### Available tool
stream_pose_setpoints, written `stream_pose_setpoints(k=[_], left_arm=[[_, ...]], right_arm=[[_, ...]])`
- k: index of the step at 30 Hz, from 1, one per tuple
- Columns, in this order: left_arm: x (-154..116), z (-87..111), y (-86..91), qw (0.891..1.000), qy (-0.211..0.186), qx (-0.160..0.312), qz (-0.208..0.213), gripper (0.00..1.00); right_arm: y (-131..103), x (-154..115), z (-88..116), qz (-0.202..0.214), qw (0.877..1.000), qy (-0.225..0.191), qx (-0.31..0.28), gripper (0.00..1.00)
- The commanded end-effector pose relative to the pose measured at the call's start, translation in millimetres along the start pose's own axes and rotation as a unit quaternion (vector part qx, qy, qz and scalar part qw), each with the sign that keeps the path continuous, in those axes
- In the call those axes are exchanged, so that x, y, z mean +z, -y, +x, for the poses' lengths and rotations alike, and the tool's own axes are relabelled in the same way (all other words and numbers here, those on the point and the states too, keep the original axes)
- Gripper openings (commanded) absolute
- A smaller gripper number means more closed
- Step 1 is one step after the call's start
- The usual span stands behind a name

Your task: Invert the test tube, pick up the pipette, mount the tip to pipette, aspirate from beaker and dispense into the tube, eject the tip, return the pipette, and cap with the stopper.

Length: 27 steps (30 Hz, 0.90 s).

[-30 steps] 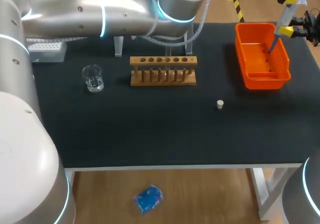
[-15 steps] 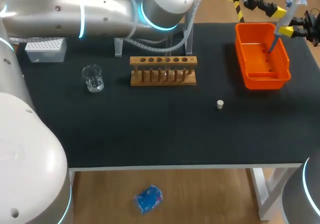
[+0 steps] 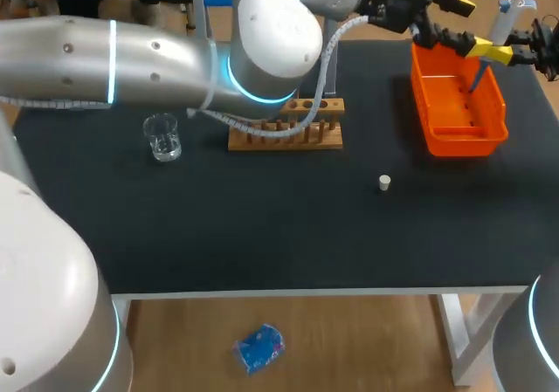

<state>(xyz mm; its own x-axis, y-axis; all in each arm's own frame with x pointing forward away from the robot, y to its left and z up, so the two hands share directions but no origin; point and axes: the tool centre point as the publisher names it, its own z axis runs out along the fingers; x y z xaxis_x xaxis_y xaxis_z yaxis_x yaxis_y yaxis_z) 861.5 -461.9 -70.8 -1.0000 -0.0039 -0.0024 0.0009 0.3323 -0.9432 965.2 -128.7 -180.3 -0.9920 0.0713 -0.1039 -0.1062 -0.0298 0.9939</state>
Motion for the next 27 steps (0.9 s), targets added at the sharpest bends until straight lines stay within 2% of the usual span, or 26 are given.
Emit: stream_pose_setpoints(k=[1, 6, 12, 15, 19, 20, 27], left_arm=[[0, 0.2, -1.0, 1.0, 0.0, 0.0, 0.004, 1.0], [0, 2.6, -1.5, 1.0, -0.004, 0.008, 0.002, 1.0], [-18, 40.6, -20.3, 0.999, -0.019, 0.034, 0.019, 1.0], [-27, 55.9, -31.6, 0.999, -0.016, 0.032, 0.02, 1.0], [-35, 68.0, -42.1, 0.999, -0.012, 0.031, 0.023, 1.0], [-37, 70.3, -45.2, 0.999, -0.01, 0.029, 0.025, 1.0], [-43, 75.3, -53.1, 0.998, 0.004, 0.037, 0.042, 1.0]], right_arm=[[-1, 0, 0, 0.001, 1.0, -0.001, 0.0, 0.0], [-1, 0, 0, 0.001, 1.0, -0.001, 0.0, 0.0], [-1, 0, 0, 0.001, 1.0, -0.001, 0.0, 0.0], [-1, 0, 0, 0.001, 1.0, -0.001, 0.0, 0.0], [-1, 0, 0, 0.001, 1.0, -0.001, 0.0, 0.0], [0, 4, 5, 0.018, 1.0, 0.0, -0.013, 0.0], [3, 34, 33, 0.068, 0.997, 0.017, -0.032, 0.0]])
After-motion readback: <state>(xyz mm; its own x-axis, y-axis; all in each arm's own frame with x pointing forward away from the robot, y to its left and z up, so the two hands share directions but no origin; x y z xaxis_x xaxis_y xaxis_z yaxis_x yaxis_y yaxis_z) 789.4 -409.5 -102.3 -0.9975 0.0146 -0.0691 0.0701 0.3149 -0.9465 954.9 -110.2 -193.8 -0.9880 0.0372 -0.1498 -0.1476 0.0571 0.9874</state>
